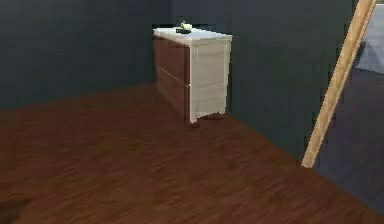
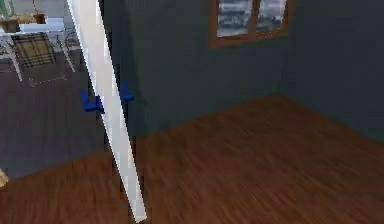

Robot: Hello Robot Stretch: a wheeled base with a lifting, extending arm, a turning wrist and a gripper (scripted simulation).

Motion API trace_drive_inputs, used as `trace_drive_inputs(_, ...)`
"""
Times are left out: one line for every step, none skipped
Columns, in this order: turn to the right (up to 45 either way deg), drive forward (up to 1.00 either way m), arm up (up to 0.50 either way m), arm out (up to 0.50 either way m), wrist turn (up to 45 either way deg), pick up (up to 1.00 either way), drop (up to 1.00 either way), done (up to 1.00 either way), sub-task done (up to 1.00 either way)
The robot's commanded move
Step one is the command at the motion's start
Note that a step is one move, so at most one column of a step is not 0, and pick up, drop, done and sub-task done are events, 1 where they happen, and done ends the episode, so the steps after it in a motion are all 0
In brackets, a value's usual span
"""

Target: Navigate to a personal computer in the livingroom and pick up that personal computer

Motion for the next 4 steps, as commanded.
trace_drive_inputs(27.0,0.0,0.0,0.0,0.0,0.0,0.0,0.0,0.0)
trace_drive_inputs(0.0,0.35,0.0,0.0,0.0,0.0,0.0,0.0,0.0)
trace_drive_inputs(12.0,0.0,0.0,0.0,0.0,0.0,0.0,0.0,0.0)
trace_drive_inputs(0.0,0.5,0.0,0.0,0.0,0.0,0.0,0.0,0.0)
